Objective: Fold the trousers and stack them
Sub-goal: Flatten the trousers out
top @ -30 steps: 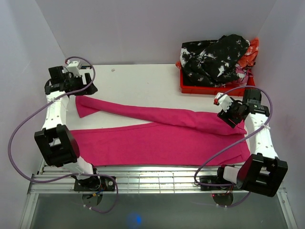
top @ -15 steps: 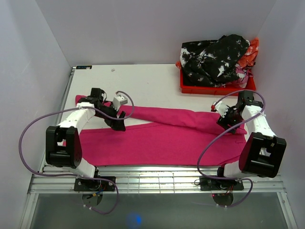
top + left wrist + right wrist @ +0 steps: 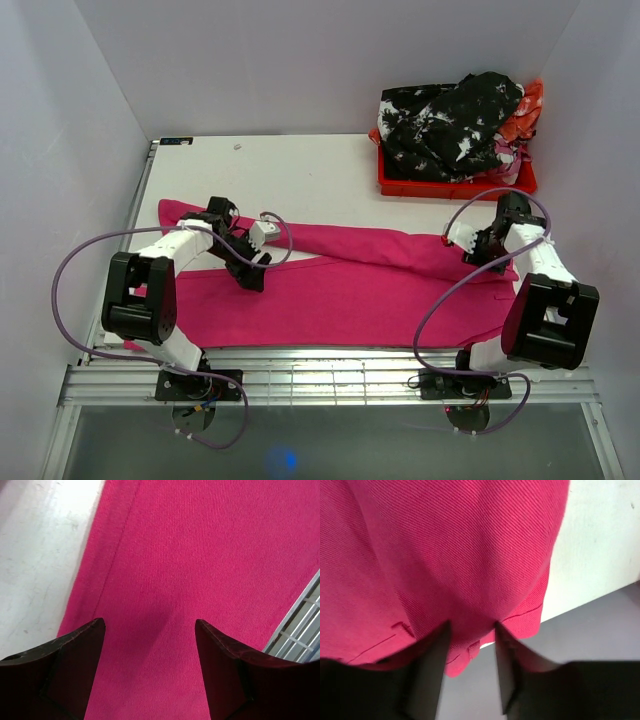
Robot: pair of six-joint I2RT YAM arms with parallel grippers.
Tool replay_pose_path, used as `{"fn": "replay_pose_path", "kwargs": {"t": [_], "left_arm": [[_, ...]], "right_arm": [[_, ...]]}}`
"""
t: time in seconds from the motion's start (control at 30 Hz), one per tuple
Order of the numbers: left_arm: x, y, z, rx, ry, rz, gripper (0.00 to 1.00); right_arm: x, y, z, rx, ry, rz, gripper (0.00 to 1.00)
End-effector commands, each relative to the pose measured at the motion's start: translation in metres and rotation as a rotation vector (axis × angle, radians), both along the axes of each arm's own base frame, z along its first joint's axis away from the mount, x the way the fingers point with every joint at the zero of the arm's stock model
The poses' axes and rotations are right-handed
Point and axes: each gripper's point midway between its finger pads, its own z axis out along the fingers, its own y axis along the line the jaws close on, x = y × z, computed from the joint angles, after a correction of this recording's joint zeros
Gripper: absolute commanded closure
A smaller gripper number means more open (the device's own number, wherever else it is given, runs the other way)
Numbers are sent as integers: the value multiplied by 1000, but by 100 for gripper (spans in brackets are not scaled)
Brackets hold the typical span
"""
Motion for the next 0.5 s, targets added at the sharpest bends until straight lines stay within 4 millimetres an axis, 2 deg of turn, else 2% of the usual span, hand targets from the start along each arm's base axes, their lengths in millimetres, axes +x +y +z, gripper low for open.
{"fn": "replay_pose_path", "kwargs": {"t": [0.0, 0.03, 0.07, 0.1, 0.17, 0.2, 0.23, 0.3, 0.33, 0.4, 0.43, 0.47], "left_arm": [[-2, 1, -8, 34, -41, -64, 17], [-4, 1, -10, 49, -46, -82, 20], [-8, 3, -14, 57, -37, -91, 21], [-10, 3, -16, 62, -36, -103, 22], [-17, 6, -25, 85, -30, -134, 27], [-18, 7, -29, 95, -32, -144, 29], [-19, 8, -31, 104, -32, -149, 31], [-23, 12, -40, 126, -6, -155, 37], [-22, 12, -42, 127, 1, -154, 38], [-23, 11, -45, 125, 16, -157, 39], [-23, 11, -45, 124, 17, -161, 40], [-23, 11, -46, 124, 16, -164, 40]], "right_arm": [[18, -16, 3, -90, -59, 27, 60], [25, -16, 6, -84, -80, 18, 74], [33, -16, 10, -80, -104, 13, 83], [50, -20, 25, -88, -161, 1, 91], [69, -22, 31, -60, -196, -48, 92], [89, -26, 51, -61, -252, -70, 92], [100, -26, 46, -38, -247, -92, 92], [122, -25, 54, 21, -284, -161, 92], [143, -28, 61, 37, -313, -183, 92], [163, -31, 64, 65, -348, -254, 92], [171, -34, 50, 64, -318, -284, 92], [185, -36, 60, 69, -349, -299, 92]]}}
